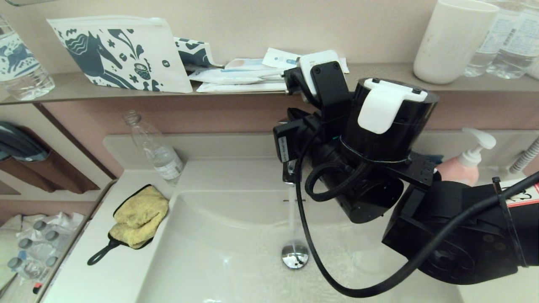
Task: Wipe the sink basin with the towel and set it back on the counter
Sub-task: Turn on the faucet
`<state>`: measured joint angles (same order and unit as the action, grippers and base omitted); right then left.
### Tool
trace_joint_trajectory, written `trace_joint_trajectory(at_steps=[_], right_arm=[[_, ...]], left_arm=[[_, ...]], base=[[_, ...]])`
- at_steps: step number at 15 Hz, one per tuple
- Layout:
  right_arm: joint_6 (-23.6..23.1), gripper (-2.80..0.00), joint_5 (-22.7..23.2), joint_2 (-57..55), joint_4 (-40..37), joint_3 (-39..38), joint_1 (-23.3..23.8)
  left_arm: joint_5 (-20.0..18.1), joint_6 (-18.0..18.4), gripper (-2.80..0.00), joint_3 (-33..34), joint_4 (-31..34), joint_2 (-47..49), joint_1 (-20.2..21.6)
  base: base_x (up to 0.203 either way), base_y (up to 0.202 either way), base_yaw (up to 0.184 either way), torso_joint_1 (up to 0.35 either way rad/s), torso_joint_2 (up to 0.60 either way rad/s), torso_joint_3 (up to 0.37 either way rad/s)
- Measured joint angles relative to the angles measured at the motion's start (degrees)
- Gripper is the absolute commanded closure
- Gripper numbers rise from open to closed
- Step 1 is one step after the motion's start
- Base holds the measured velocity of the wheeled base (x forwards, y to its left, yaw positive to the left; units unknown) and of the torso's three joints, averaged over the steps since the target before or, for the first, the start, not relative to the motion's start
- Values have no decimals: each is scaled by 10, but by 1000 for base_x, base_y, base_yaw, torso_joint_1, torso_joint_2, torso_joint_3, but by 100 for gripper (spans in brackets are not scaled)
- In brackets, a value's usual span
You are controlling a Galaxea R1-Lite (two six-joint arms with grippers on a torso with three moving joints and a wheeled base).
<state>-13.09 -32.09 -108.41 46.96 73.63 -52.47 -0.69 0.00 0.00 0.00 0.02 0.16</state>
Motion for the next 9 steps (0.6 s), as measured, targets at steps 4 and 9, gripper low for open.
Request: trace_joint_trajectory(at_steps=[4, 9], right_arm=[[-2, 0, 3, -5, -1, 15, 16], [-7, 0, 7, -31, -18, 45, 18]], left_arm=[[0, 0, 0, 0, 0, 0, 0], [0, 0, 0, 0, 0, 0, 0]], base=[[0, 0, 0, 0, 0, 0], [0, 0, 0, 0, 0, 0]])
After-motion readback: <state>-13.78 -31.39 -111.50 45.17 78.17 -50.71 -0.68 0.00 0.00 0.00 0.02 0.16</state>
